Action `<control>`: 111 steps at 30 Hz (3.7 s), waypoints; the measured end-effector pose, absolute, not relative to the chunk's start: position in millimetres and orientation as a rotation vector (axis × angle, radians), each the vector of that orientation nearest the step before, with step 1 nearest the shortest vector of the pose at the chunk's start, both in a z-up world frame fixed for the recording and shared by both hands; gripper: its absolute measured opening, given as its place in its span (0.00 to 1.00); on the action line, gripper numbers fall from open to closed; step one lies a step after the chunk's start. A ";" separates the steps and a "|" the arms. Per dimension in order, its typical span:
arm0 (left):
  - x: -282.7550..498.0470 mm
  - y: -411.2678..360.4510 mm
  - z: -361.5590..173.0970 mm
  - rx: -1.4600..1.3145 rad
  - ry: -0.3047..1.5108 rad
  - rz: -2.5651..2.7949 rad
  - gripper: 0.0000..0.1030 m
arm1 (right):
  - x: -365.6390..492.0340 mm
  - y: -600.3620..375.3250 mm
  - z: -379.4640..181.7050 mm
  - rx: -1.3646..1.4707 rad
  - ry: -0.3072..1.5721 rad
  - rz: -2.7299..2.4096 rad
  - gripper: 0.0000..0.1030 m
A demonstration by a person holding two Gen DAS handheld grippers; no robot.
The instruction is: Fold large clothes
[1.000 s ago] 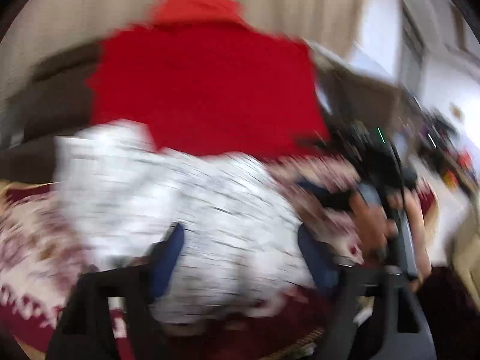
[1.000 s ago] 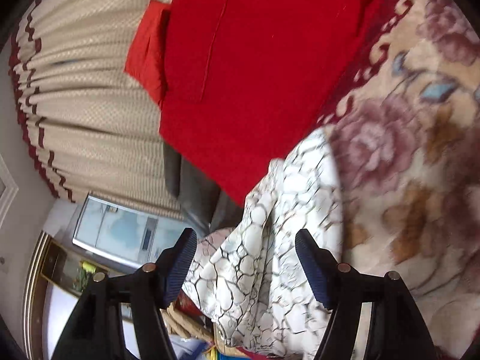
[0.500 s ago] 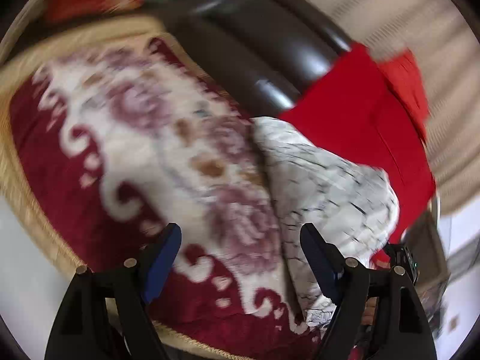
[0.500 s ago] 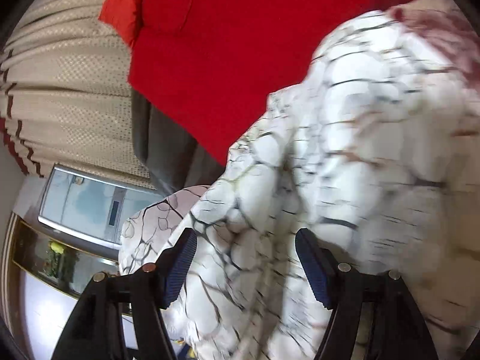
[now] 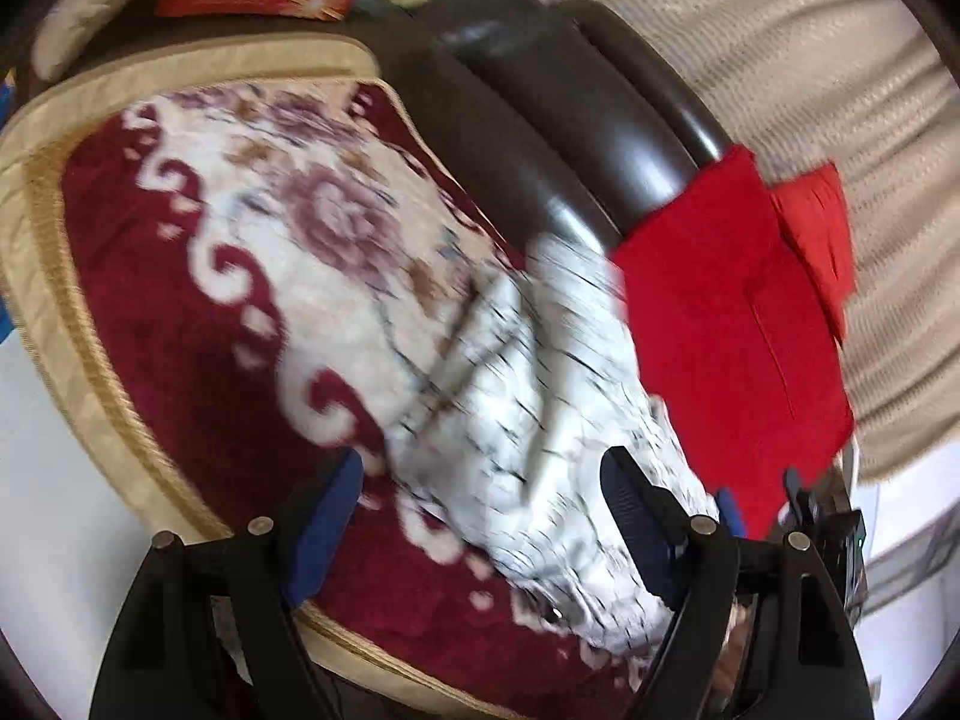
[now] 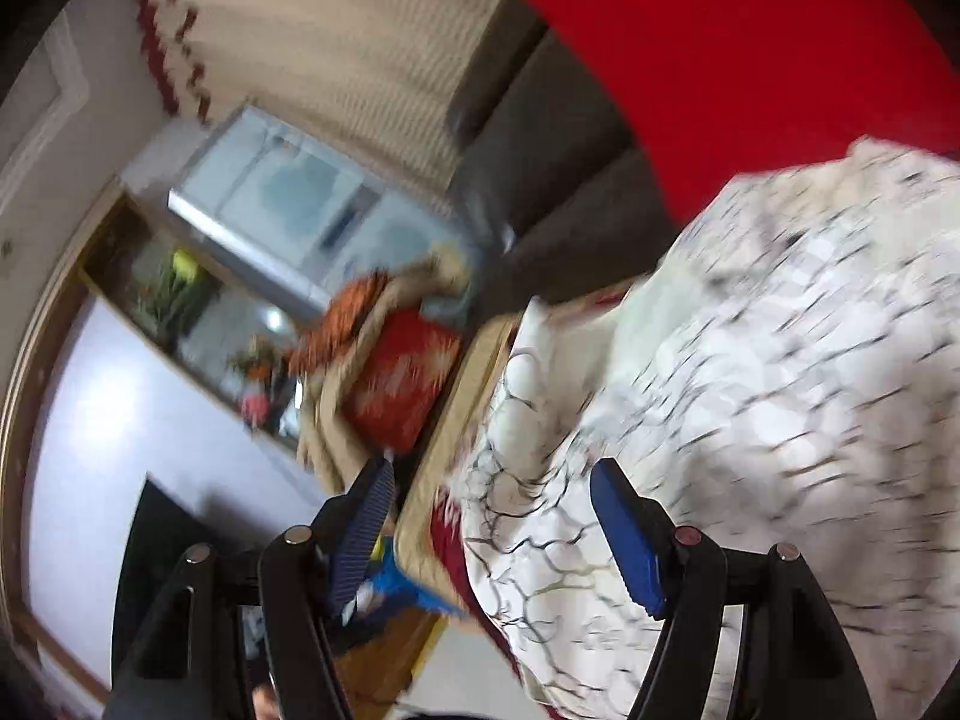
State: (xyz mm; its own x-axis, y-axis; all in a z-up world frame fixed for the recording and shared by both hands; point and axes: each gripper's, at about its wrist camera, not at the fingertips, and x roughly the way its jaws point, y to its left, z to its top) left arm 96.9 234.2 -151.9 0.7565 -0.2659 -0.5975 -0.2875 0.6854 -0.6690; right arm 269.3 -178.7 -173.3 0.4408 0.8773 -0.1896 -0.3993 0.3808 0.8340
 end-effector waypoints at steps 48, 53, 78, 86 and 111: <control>191.4 197.4 -223.9 -1.256 0.793 0.074 0.75 | 286.4 -199.0 -241.9 0.527 1.057 0.534 0.38; 189.3 195.8 -218.8 -1.194 0.821 0.086 0.43 | 284.5 -200.0 -241.6 0.522 1.059 0.549 0.38; 204.7 92.4 -101.3 -0.563 0.695 -0.109 0.24 | 282.5 -231.0 -241.1 0.661 1.087 0.600 0.37; 175.6 -92.1 -79.0 0.085 0.641 -0.351 0.23 | 268.0 -363.1 -230.0 1.011 0.869 0.499 0.39; 119.1 -201.2 -159.6 0.575 0.613 -0.499 0.23 | 353.1 -399.3 -214.6 0.871 0.898 0.487 0.17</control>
